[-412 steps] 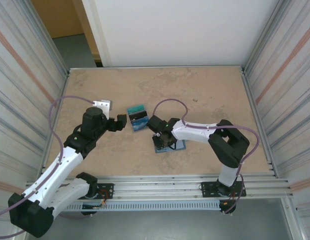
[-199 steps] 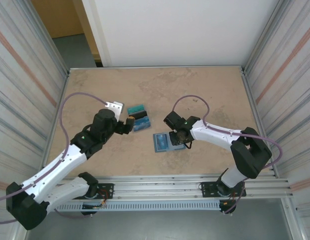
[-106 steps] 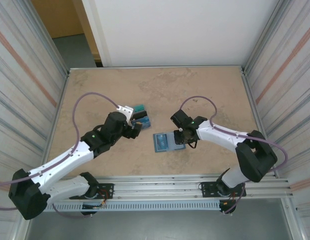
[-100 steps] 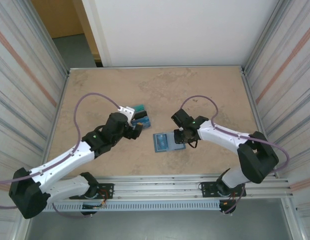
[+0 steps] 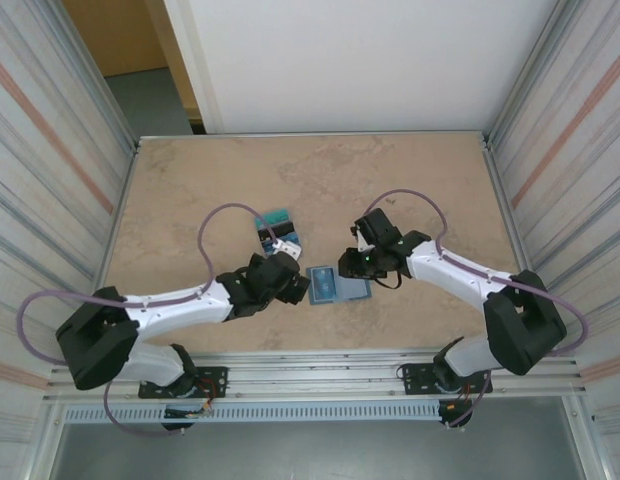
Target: Take the credit cards out of the card holder
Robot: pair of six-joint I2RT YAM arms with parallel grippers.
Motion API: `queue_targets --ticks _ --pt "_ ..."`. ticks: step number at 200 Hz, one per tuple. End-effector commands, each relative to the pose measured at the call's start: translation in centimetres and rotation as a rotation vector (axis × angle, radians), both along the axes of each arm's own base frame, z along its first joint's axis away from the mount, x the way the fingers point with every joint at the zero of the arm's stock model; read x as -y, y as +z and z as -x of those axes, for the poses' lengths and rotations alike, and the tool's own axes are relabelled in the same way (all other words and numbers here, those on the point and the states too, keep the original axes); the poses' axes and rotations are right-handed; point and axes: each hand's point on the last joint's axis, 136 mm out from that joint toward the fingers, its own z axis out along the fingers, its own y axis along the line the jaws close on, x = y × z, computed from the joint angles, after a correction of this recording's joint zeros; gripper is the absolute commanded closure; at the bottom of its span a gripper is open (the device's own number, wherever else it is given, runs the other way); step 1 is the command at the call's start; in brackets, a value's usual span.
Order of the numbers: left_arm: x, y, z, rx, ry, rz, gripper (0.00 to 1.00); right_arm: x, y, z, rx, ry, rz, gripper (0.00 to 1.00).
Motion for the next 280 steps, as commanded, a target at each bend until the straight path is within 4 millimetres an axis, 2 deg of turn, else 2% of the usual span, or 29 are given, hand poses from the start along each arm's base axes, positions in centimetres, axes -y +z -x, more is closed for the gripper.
queue_targets --ticks 1,35,83,168,280 --pt "0.7 -0.3 -0.5 0.001 0.046 0.038 0.01 -1.0 -1.0 0.4 -0.064 0.002 -0.049 0.70" --pt "1.0 -2.4 -0.5 -0.045 0.043 0.005 0.01 -2.1 -2.2 0.4 -0.098 0.020 -0.058 0.73" --pt "1.9 -3.9 -0.7 -0.068 0.027 -0.038 0.01 -3.0 -3.0 0.4 -0.109 0.042 -0.047 0.75" --pt "2.2 -4.5 -0.7 -0.078 0.024 -0.062 0.01 -3.3 -4.8 0.6 -0.151 0.048 -0.013 0.75" --pt "2.0 -5.0 -0.5 -0.096 0.029 -0.089 0.01 -3.7 -6.1 0.7 -0.200 0.048 -0.017 0.75"
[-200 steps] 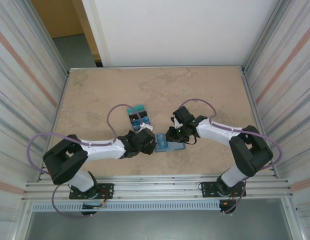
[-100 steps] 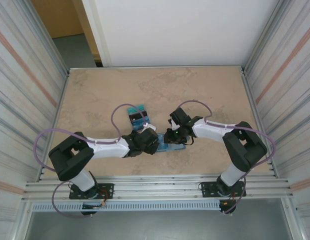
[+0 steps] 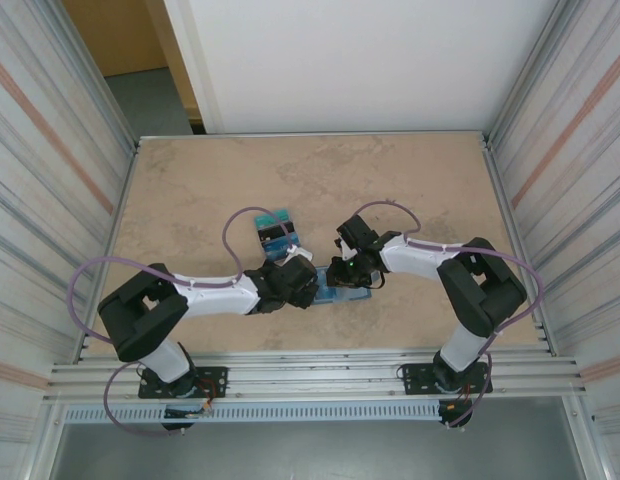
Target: Take the credit cards out of the card holder
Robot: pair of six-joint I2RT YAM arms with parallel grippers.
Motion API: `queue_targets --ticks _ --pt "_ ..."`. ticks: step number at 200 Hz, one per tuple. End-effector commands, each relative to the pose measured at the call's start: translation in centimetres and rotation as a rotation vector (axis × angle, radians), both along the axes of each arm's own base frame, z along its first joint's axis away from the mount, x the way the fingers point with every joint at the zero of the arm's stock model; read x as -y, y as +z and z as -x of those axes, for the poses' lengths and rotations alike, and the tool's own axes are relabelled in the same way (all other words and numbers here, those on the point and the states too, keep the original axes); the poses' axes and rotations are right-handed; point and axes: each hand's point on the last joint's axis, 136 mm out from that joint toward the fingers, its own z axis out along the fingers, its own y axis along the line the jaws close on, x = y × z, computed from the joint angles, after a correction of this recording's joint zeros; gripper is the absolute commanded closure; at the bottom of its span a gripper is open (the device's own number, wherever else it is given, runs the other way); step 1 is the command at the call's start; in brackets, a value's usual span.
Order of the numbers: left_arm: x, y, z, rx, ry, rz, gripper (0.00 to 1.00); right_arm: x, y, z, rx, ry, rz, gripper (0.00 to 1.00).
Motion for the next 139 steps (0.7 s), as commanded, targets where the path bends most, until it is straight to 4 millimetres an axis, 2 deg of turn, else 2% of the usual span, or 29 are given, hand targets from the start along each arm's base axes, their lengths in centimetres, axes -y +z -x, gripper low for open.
queue_targets --ticks 1,27,89,139 --pt "0.2 0.0 -0.1 -0.002 0.015 -0.011 0.01 -0.8 -0.1 0.2 -0.039 -0.007 -0.028 0.75" --pt "0.2 -0.2 0.0 -0.011 0.022 -0.018 0.01 -1.7 0.5 0.2 -0.057 -0.007 -0.109 0.76" --pt "-0.4 -0.8 0.3 -0.034 0.031 -0.047 0.01 -2.1 2.2 -0.1 -0.072 -0.032 -0.295 0.77" --pt "-0.4 -1.1 0.4 -0.048 0.029 -0.065 0.01 -2.1 2.8 -0.1 -0.078 -0.041 -0.382 0.85"
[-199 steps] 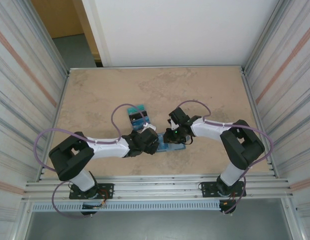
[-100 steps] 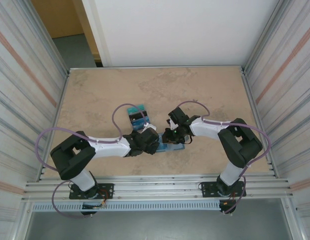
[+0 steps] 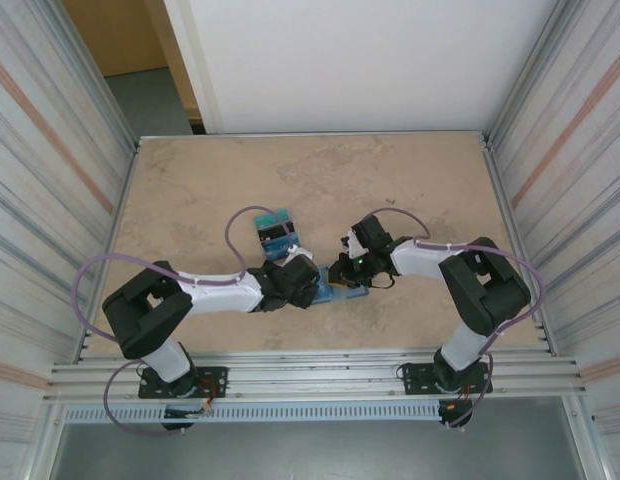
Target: Take the credit cards out of the card holder
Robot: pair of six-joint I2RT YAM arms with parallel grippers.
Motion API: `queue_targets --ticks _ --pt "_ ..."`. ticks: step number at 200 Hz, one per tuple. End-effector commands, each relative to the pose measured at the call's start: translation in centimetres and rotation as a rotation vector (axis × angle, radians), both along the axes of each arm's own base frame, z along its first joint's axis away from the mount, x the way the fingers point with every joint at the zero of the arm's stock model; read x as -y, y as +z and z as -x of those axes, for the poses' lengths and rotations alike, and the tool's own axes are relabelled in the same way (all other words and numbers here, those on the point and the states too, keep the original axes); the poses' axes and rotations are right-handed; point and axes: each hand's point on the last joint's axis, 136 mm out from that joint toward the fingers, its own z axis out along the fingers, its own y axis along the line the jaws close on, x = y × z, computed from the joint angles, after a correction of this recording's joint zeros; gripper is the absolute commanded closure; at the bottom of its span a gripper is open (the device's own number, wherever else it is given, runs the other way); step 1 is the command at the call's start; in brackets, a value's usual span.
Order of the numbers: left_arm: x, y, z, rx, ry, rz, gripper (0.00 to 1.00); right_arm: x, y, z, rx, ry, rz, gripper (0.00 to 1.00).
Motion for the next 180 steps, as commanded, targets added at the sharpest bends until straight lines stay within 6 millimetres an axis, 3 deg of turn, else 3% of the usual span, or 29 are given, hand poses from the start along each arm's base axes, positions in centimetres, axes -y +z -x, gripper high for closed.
queue_targets --ticks 1,61,80,180 --pt "-0.2 -0.5 0.3 -0.019 0.008 -0.034 0.01 -1.3 2.2 0.1 0.009 0.017 -0.128 0.85" --pt "0.1 -0.7 0.2 -0.024 0.003 -0.038 0.01 -1.4 1.9 0.5 -0.009 0.025 -0.163 0.82" --pt "0.1 -0.7 0.2 -0.025 0.004 -0.041 0.01 -1.4 1.8 0.5 -0.009 0.024 -0.160 0.86" --pt "-0.4 -0.8 0.4 -0.029 0.008 -0.058 0.01 0.4 2.9 -0.1 0.031 -0.021 -0.182 0.86"
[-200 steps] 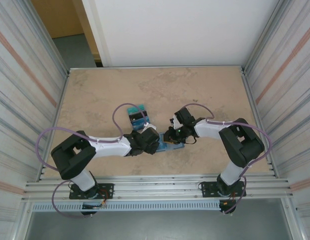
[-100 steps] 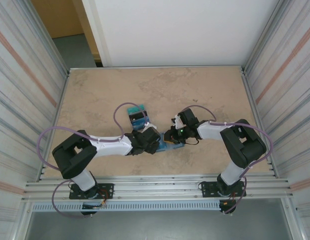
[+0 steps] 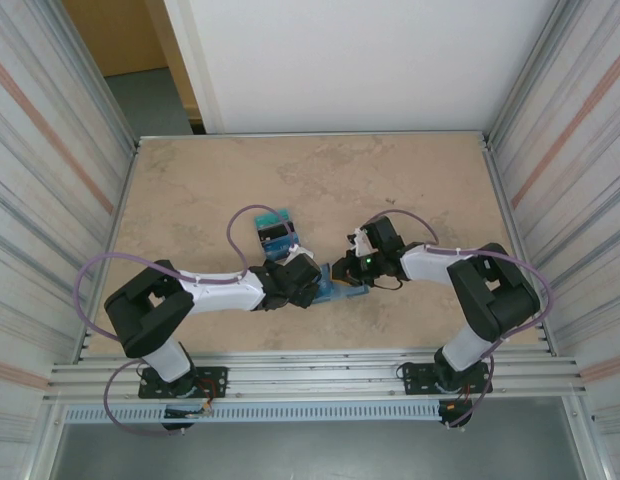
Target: Take the credit cards out of the card holder
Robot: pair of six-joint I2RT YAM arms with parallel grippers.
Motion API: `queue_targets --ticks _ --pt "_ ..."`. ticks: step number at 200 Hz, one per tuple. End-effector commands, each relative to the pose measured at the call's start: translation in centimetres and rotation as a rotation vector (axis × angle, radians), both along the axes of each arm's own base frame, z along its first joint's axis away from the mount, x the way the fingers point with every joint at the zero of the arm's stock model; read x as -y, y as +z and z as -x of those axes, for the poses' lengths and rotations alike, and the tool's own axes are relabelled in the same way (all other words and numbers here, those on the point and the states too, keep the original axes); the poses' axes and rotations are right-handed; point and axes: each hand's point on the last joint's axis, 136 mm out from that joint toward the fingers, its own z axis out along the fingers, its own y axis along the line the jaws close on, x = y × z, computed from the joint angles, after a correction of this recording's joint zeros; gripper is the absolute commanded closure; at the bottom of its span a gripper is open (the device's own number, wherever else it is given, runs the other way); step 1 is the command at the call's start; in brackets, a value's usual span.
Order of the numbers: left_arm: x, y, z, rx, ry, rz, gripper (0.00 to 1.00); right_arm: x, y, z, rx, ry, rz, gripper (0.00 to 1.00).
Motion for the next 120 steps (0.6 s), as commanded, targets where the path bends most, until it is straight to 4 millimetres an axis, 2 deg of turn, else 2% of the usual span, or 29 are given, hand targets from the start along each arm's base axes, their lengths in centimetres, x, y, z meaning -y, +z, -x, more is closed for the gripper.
queue_targets --ticks 1,120 --pt "-0.35 -0.90 0.49 -0.023 0.005 -0.040 0.01 -0.07 1.27 0.17 0.010 0.004 -0.049 0.86" --pt "-0.30 -1.11 0.54 -0.032 0.004 -0.046 0.01 0.22 0.86 -0.20 -0.016 -0.025 -0.121 0.85"
